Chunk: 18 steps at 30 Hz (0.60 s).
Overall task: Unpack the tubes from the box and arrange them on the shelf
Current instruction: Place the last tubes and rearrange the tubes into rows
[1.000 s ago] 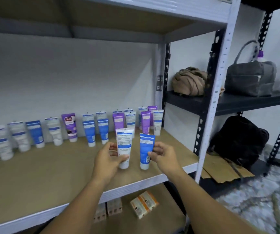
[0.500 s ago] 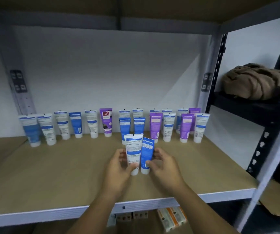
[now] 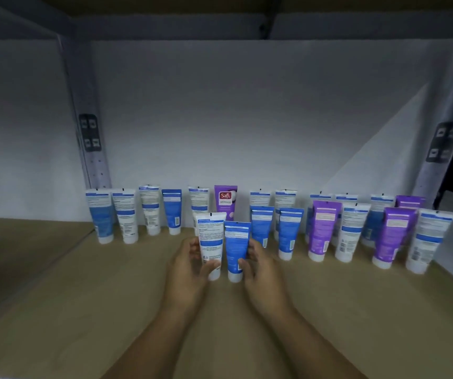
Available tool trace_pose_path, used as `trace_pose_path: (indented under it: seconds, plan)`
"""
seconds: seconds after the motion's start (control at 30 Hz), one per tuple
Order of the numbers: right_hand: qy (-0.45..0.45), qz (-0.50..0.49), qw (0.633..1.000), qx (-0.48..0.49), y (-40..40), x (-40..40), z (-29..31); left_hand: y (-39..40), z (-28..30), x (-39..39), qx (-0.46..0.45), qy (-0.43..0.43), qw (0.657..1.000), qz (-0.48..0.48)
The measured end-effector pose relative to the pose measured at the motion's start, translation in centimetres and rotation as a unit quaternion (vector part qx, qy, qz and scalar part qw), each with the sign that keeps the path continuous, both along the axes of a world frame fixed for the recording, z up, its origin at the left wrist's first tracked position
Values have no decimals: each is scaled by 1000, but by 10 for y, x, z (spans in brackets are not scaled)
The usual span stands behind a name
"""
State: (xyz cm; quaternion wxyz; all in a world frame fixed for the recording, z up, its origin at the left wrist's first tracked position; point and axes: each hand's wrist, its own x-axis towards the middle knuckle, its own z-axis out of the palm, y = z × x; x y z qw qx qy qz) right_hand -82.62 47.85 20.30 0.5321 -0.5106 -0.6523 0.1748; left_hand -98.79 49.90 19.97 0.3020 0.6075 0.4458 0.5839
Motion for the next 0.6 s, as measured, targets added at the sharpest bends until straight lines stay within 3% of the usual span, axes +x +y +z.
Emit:
trace_pose_path:
  seconds: [0.33, 0.6]
  plan:
    - [1, -17, 1000, 14, 76, -33, -7, 69, -4, -27, 18, -1, 999, 41]
    - [23, 0, 1000, -10, 88, -31, -11, 87, -9, -28, 6, -6, 999, 40]
